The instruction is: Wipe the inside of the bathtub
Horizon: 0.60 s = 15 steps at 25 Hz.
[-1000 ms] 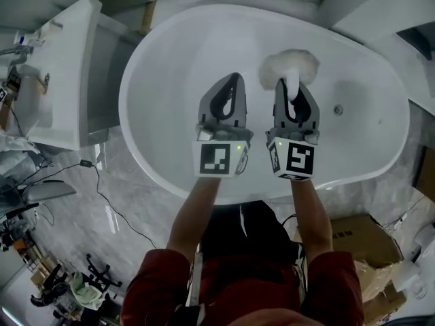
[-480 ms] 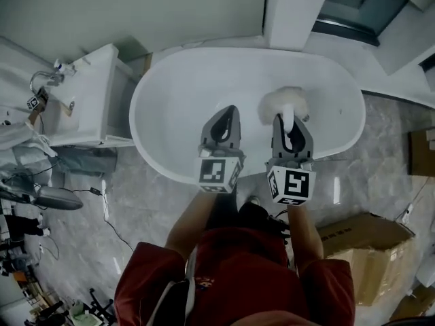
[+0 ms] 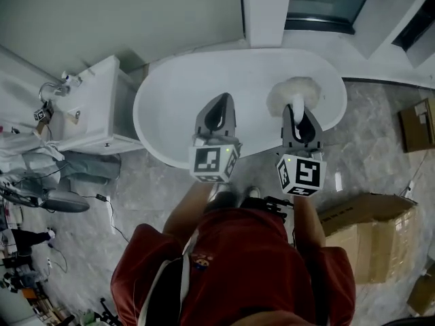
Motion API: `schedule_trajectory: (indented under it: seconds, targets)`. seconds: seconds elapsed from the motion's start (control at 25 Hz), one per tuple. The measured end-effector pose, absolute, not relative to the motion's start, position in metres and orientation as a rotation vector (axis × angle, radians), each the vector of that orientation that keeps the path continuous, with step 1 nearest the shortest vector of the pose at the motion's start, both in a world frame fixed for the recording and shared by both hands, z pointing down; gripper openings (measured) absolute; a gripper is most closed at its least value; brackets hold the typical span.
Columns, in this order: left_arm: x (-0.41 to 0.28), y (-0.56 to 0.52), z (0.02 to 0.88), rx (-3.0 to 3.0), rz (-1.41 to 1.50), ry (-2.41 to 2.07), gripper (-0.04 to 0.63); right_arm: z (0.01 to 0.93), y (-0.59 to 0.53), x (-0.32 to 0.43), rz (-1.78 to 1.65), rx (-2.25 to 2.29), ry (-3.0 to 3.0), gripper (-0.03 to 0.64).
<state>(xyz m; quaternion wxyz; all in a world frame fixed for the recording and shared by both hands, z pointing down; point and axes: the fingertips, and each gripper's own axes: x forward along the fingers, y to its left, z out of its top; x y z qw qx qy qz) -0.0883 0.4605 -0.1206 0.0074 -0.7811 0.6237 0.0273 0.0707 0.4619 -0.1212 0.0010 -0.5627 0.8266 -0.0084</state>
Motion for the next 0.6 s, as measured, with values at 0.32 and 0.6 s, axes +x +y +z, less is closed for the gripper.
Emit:
schedule_trajectory:
  seconds: [0.32, 0.6]
  targets:
    - [-0.101, 0.471, -0.135, -2.439, 0.092, 1.851, 0.017, -0.142, 0.468, 0.039, 0.097, -1.807, 2.523, 0.095]
    - [-0.121, 0.467, -0.141, -2.46, 0.123, 1.811, 0.017, -0.141, 0.46, 0.013, 0.122, -1.821, 2.526, 0.095]
